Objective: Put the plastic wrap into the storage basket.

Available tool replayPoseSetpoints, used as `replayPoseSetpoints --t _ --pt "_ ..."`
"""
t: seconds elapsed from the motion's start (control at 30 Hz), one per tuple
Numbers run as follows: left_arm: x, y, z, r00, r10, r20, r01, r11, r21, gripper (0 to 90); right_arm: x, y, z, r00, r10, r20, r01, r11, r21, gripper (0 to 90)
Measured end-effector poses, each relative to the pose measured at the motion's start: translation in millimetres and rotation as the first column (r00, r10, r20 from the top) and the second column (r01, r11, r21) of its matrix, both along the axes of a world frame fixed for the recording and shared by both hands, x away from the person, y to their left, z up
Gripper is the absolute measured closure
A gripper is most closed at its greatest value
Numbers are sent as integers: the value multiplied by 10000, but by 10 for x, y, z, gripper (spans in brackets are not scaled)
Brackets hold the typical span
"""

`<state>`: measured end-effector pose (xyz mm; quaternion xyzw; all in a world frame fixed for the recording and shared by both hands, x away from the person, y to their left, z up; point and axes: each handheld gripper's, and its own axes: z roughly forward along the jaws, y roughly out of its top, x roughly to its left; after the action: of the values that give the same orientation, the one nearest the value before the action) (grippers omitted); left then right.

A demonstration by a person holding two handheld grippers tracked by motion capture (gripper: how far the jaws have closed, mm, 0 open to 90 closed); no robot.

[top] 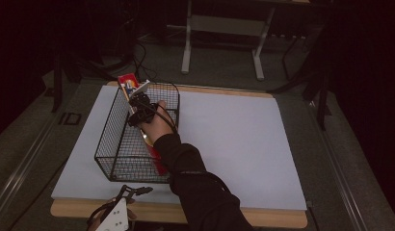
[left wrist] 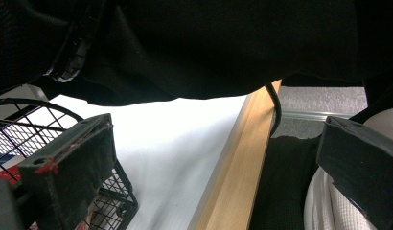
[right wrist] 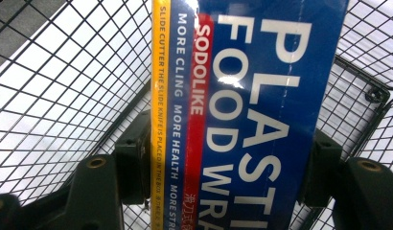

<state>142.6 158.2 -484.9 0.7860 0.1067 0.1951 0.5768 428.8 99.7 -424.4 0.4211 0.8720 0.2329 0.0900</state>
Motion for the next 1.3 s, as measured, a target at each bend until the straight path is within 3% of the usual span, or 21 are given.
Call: replayPoseSetpoints --t 0.27,0.37,0.5,0.63,0.73,0.9,1.17,1.3 --pt "2 -6 -2 10000 -11 -10 11 10000 25 2 18 -74 21 10000 9 -4 -9 9997 244 269" --pt "4 -9 -4 10000 -10 -24 10 10000 35 2 17 -114 36 9999 113 -122 -106 9982 588 254" --pt "5 -9 -4 10000 -11 -34 11 10000 44 2 -19 -135 75 9995 288 134 -296 9971 706 228" --pt "8 -11 -6 10000 -25 -36 25 10000 71 2 -37 -176 106 9988 481 43 -483 9932 1058 178" --pt "9 -14 -8 10000 -33 -35 33 10000 93 2 -60 -197 112 9965 824 107 -830 9919 960 149" --pt "9 -18 -10 10000 -36 -57 36 9999 96 2 -118 -267 150 9941 1072 160 -1084 9860 1265 149" --pt "17 -30 -18 9999 -45 -116 47 9999 123 2 -209 -538 248 9908 1220 577 -1298 9789 1580 149" --pt "22 -38 -21 9999 -35 -116 37 9999 157 2 -232 -683 295 9897 1228 736 -1327 9797 1502 149"
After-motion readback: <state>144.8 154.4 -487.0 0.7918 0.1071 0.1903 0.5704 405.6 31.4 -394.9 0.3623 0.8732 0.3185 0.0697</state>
